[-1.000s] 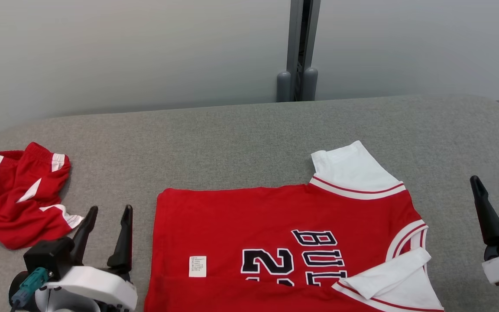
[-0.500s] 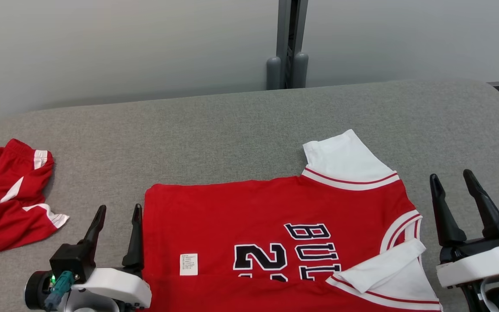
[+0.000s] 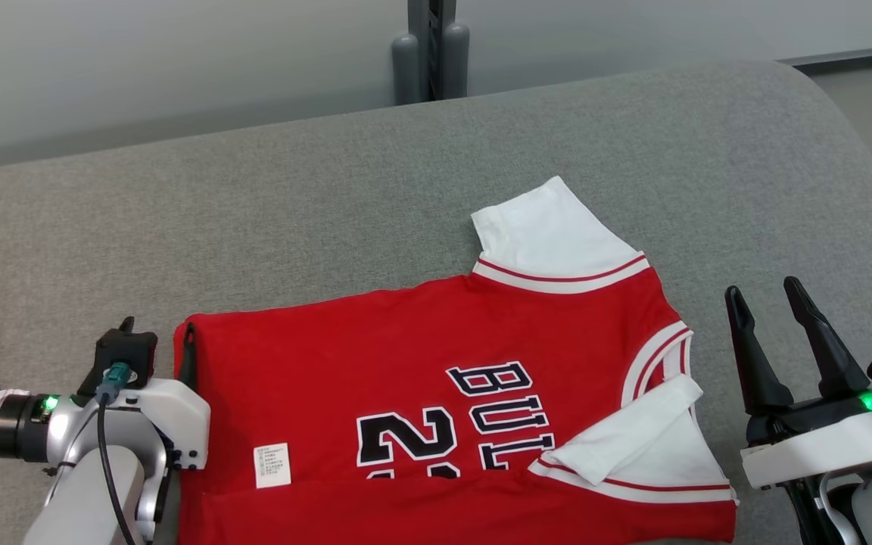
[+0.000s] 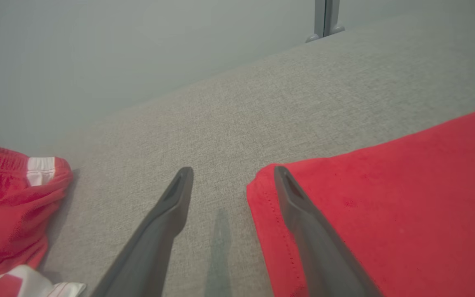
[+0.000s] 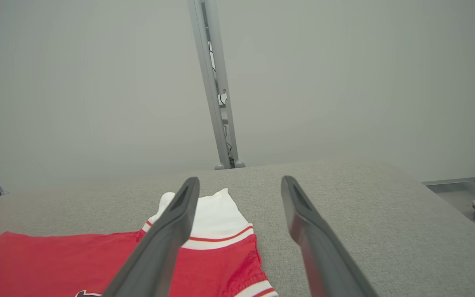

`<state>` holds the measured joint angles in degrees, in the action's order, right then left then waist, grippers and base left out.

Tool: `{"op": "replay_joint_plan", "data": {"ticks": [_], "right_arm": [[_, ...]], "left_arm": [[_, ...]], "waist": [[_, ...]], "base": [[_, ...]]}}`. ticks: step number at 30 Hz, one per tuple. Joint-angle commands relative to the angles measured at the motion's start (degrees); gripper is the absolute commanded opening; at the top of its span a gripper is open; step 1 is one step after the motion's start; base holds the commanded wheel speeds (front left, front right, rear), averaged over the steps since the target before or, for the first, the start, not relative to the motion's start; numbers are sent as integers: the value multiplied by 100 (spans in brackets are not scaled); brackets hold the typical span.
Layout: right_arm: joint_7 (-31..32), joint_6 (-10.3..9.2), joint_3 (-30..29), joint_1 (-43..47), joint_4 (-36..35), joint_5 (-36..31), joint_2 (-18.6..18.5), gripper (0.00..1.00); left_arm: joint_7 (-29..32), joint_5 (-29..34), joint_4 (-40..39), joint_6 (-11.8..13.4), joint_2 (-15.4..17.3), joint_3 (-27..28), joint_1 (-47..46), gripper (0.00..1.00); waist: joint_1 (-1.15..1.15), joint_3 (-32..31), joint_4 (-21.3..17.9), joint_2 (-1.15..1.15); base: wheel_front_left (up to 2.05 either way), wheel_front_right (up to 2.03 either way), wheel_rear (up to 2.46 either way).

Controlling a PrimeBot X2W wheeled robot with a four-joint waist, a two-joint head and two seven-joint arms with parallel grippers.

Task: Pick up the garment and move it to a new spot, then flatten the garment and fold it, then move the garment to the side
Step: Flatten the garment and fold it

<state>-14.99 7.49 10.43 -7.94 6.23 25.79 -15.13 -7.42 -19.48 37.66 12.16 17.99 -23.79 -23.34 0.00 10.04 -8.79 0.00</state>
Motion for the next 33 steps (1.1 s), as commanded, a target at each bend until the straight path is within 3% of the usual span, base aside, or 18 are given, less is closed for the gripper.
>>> {"op": "replay_joint_plan", "data": {"ticks": [1,6,12,19,20,21,22,23,33], "right_arm": [[-33,1,6,-58,-38,35,-32,100],[-33,1,22,-93,-68,64,-18,100],[-33,1,15,-84,-57,90,-36,100],[-33,1,63,-107,5,82,-27,100],[-33,1,80,-107,12,81,-33,100],[-33,1,90,-108,21,80,-38,100],[-33,1,101,-106,30,79,-45,100],[-34,1,109,-102,41,78,-50,100],[-34,1,94,-148,280,100,-191,100]], "left_arm": [[15,45,127,32,63,-5,-170,100],[107,169,707,21,65,-134,-507,100],[264,233,1127,-267,-1,-364,-724,100],[206,250,1291,-387,-86,-496,-858,100],[219,252,1319,-416,-99,-524,-867,92],[228,250,1343,-449,-112,-544,-872,44],[218,243,1363,-462,-125,-560,-882,13],[215,239,1382,-486,-131,-578,-898,0],[-185,32,1203,-523,-305,-519,-935,0]], "waist": [[0,146,-132,0],[0,263,-218,0],[0,307,-204,0],[0,309,-121,0],[0,310,-109,0],[0,313,-99,0],[0,317,-89,0],[0,319,-80,0],[0,235,153,0]], "base": [[0,0,0],[0,0,0],[0,0,0],[0,0,0],[0,0,0],[0,0,0],[0,0,0],[0,0,0],[0,0,0]]}}
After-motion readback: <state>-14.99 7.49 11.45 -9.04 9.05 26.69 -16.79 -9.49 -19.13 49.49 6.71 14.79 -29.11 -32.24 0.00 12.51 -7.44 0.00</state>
